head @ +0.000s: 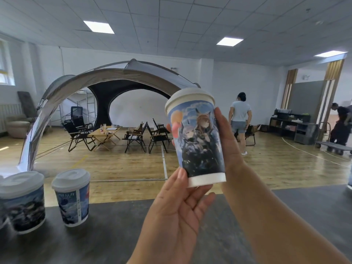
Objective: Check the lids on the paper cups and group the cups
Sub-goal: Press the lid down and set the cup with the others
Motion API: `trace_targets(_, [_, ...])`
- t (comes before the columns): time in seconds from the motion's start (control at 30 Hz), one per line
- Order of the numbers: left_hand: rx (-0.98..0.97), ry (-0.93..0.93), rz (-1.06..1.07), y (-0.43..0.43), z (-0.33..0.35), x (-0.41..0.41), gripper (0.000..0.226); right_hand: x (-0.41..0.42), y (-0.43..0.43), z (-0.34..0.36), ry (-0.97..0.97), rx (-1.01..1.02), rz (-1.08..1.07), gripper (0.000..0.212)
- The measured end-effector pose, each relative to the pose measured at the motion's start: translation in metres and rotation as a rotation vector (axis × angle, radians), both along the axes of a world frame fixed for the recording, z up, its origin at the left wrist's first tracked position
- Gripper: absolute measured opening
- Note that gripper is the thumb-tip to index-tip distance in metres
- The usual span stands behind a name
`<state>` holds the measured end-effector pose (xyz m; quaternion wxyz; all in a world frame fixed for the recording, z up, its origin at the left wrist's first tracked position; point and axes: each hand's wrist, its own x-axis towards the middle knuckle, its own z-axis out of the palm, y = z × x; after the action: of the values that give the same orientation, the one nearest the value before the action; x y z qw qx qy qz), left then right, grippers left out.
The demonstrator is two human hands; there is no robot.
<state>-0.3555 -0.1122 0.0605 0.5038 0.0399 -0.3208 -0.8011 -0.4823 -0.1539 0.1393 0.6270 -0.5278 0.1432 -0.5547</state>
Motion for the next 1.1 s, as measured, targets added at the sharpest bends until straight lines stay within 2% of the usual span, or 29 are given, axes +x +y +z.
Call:
trace_targets(0.07, [-0.024, 0.013, 0.054, -0.002, 0.0, 0.006, 0.066, 0.001, -0.003, -0.002, -0.006, -0.001, 0.068, 0.063])
trace_targets(0.13, [-0.077, -0.019, 0.163, -0.001, 0.002, 0.011, 0.055, 0.003, 0.0, -0.002, 0.016, -0.018, 0.042, 0.06])
trace_targets(0.2, [-0.149, -0.121, 0.34, -0.005, 0.001, 0.016, 0.043, 0.008, 0.009, 0.0, 0.103, -0.098, -0.103, 0.056])
trace_targets(0.27, [-0.272, -0.266, 0.479, -0.011, -0.003, 0.02, 0.054, 0.014, 0.021, 0.001, 0.163, -0.18, -0.336, 0.05])
trace_targets(0.37, [-0.395, -0.376, 0.553, -0.016, -0.011, 0.019, 0.074, 0.015, 0.032, -0.001, 0.186, -0.192, -0.519, 0.062])
trace_targets(0.63, [-0.541, -0.494, 0.508, -0.01, -0.011, -0.015, 0.071, -0.027, 0.053, -0.003, 0.178, -0.13, -0.543, 0.056])
trace_targets(0.83, [-0.635, -0.72, 0.394, 0.001, -0.029, -0.08, 0.069, -0.107, 0.096, -0.03, 0.45, -0.042, -0.61, 0.018])
trace_targets(0.93, [-0.662, -0.824, 0.281, 0.01, -0.047, -0.133, 0.061, -0.163, 0.121, -0.056, 0.494, 0.036, -0.71, 0.022])
trace_targets(1.0, [-0.702, -0.877, 0.2, 0.018, -0.055, -0.175, 0.057, -0.204, 0.139, -0.07, 0.498, 0.107, -0.793, 0.036])
trace_targets(1.1, [-0.754, -0.933, 0.094, 0.033, -0.06, -0.247, 0.051, -0.272, 0.164, -0.088, 0.524, 0.207, -0.878, 0.044])
